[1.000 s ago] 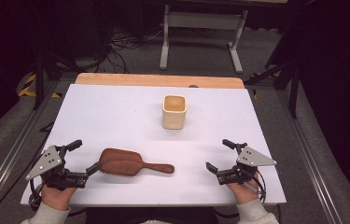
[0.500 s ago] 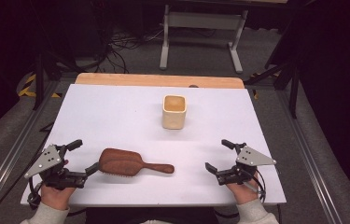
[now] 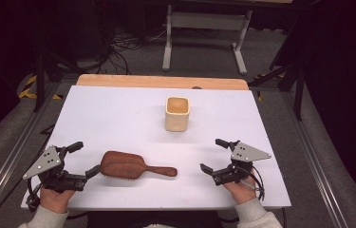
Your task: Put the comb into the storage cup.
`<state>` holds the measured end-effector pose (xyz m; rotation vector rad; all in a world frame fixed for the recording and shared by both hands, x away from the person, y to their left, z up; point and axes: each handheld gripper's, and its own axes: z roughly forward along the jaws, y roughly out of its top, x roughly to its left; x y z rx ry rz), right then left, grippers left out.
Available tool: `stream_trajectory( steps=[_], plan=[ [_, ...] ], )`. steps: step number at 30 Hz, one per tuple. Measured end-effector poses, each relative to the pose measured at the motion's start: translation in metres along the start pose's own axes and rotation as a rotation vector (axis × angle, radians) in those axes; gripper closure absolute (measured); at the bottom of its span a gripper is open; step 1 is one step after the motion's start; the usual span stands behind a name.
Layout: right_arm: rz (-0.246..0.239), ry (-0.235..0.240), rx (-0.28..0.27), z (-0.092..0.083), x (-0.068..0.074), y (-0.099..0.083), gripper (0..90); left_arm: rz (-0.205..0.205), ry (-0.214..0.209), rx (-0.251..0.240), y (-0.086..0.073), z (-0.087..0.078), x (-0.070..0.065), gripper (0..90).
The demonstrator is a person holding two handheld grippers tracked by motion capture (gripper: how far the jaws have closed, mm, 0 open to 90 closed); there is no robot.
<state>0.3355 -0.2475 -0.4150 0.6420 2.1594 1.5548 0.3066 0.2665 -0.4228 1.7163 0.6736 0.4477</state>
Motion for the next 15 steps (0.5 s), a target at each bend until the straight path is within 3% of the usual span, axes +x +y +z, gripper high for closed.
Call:
stream_trajectory(
  steps=[15],
  plan=[
    [-0.056, 0.102, 0.023, 0.039, 0.010, 0.029, 0.5, -0.014, 0.007, 0.023, -0.001, 0.001, 0.003, 1.2]
  ],
)
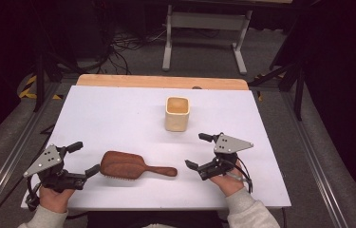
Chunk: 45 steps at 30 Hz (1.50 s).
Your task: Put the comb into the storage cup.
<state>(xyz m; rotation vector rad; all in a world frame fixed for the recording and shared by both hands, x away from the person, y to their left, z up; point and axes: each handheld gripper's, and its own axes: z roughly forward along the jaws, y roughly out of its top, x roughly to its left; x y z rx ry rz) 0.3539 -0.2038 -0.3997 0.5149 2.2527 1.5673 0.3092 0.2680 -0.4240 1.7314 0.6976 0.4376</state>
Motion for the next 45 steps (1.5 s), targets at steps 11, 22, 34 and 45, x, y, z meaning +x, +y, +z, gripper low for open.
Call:
stream_trajectory(
  steps=[11, 22, 34, 45],
  plan=[
    [-0.031, 0.068, 0.023, 0.026, 0.008, 0.015, 2.3, 0.013, 0.005, -0.006, 0.000, -0.002, 0.001, 1.2],
    [-0.059, 0.123, 0.021, 0.046, 0.015, 0.026, 2.4, -0.017, 0.014, -0.010, -0.003, -0.002, 0.003, 0.6],
    [-0.062, 0.181, 0.069, 0.068, 0.020, 0.036, 1.3, -0.001, 0.028, -0.007, -0.004, -0.003, 0.002, 0.1],
    [-0.107, 0.230, 0.125, 0.086, 0.027, 0.046, 0.6, 0.002, 0.000, 0.011, -0.004, -0.003, 0.002, 0.4]
  ],
)
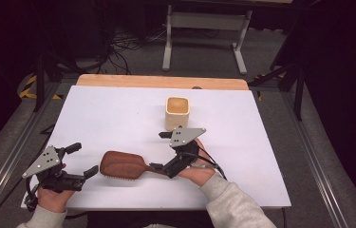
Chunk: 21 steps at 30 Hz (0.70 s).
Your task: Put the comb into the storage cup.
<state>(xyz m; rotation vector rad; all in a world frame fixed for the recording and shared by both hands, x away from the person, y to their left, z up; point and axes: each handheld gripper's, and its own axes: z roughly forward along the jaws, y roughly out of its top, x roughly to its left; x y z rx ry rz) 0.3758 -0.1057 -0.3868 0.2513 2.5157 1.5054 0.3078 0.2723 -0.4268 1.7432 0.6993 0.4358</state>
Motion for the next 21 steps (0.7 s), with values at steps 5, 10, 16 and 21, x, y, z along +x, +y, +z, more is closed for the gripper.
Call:
stream_trajectory(
  steps=[5, 10, 16, 21],
  plan=[
    [0.005, 0.037, 0.047, 0.006, -0.001, 0.003, 2.4, 0.001, -0.004, -0.002, 0.000, -0.001, 0.000, 0.9],
    [0.004, 0.072, 0.121, 0.012, -0.002, 0.004, 5.2, 0.004, -0.006, -0.004, -0.001, -0.001, 0.000, 1.4],
    [-0.007, 0.104, 0.210, 0.022, -0.004, 0.005, 9.3, 0.010, -0.010, -0.002, -0.001, -0.001, 0.001, 2.0],
    [-0.010, 0.125, 0.279, 0.032, -0.007, 0.003, 11.2, 0.008, -0.011, -0.001, -0.001, -0.001, 0.001, 2.3]
  ],
)
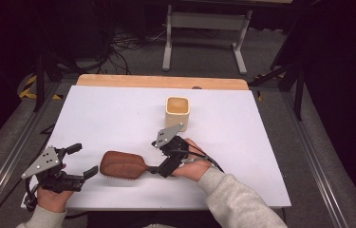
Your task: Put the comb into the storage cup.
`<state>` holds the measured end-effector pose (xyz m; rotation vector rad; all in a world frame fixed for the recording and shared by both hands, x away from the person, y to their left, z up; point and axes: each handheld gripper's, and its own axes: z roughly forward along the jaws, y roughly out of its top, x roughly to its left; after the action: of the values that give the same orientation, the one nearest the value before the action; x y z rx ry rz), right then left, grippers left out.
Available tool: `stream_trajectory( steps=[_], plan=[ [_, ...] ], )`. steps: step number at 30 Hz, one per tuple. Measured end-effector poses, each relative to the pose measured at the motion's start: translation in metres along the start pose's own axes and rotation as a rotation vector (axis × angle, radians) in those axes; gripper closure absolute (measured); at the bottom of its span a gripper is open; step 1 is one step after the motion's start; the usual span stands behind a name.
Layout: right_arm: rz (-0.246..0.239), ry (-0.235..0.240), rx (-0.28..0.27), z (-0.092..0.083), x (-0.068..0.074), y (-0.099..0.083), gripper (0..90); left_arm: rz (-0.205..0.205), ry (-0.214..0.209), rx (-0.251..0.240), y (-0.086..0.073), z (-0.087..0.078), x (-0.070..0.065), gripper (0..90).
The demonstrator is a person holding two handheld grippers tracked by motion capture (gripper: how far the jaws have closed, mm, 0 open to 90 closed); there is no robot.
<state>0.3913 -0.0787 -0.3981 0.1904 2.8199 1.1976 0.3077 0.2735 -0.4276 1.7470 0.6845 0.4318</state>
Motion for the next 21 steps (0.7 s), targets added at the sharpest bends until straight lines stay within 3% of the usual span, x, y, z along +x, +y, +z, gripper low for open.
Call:
stream_trajectory(
  steps=[21],
  plan=[
    [-0.002, 0.054, 0.270, 0.037, -0.004, -0.002, 23.0, 0.000, 0.002, 0.000, 0.000, 0.000, 0.001, 2.4]
  ],
)
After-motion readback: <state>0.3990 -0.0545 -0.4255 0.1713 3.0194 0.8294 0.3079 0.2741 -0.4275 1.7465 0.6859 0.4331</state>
